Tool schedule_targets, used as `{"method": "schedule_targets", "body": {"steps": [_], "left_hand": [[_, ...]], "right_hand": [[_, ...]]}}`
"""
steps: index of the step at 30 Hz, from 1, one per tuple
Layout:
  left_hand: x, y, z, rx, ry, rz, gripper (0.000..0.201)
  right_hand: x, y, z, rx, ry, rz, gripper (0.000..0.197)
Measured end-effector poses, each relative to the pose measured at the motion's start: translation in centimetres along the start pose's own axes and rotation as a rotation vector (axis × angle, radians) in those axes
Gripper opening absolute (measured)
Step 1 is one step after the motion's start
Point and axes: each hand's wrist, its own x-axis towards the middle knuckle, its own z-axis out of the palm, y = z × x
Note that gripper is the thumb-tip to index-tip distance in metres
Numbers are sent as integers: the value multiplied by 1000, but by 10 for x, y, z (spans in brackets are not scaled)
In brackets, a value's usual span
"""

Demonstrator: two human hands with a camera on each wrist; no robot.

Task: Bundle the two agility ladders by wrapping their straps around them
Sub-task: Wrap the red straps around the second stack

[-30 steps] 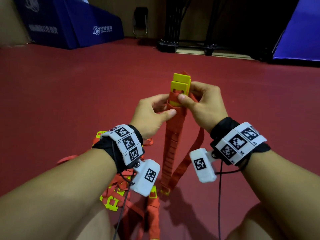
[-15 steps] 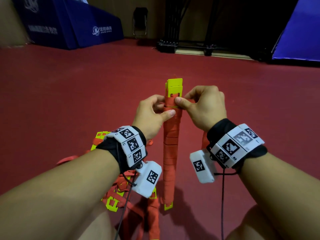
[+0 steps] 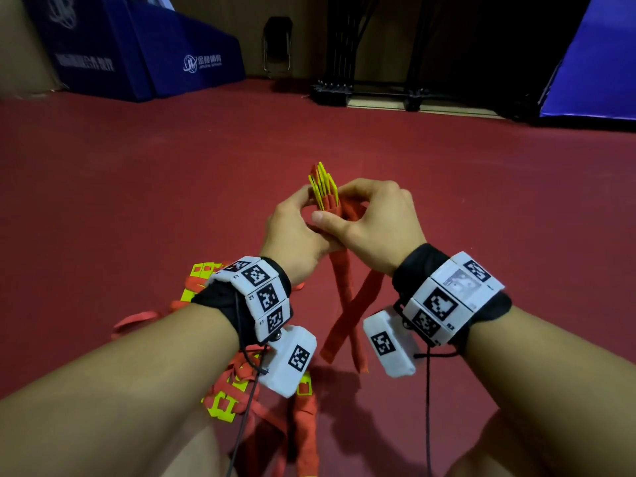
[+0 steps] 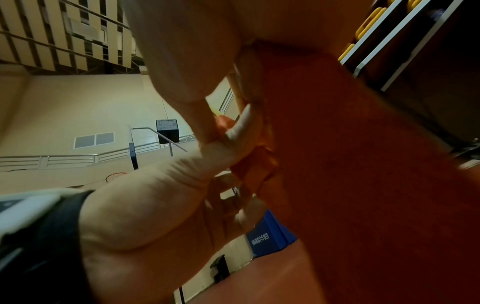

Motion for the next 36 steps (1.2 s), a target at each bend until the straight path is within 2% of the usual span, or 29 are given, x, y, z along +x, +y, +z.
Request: {"method": "schedule_targets", "body": {"steps": [3, 7, 11, 16, 20, 24, 26, 29, 30, 32, 36], "left_hand": [[0, 0, 3, -83, -16, -15, 43], [-2, 3, 3, -158, -91, -32, 38], [-1, 4, 1, -166, -127, -63, 35], [0, 4, 0, -186, -38, -113, 33], [3, 0, -1, -122, 74, -108, 41], [3, 0, 0, -101, 83, -78, 47], [4, 1, 2, -120, 79, -60, 37], [5, 5, 3, -162, 64, -66, 11], [6, 5, 2, -183, 55, -64, 10], [5, 2, 2, -203, 33, -38, 24], [2, -1, 0, -217, -43, 22, 27]], "right_hand": [[3, 1, -3, -30, -41, -58, 29], [6, 12, -14, 8, -57, -25, 19], [8, 16, -16, 15, -53, -1, 23], [10, 14, -10, 22, 55, 34, 35], [11, 15, -7, 20, 115, 71, 32], [10, 17, -7, 24, 150, 104, 27], [10, 18, -8, 36, 184, 124, 24], [11, 21, -8, 89, 233, 167, 18], [11, 22, -8, 122, 242, 182, 16], [11, 24, -8, 183, 245, 201, 15], [12, 26, -1, 260, 209, 195, 10]]}}
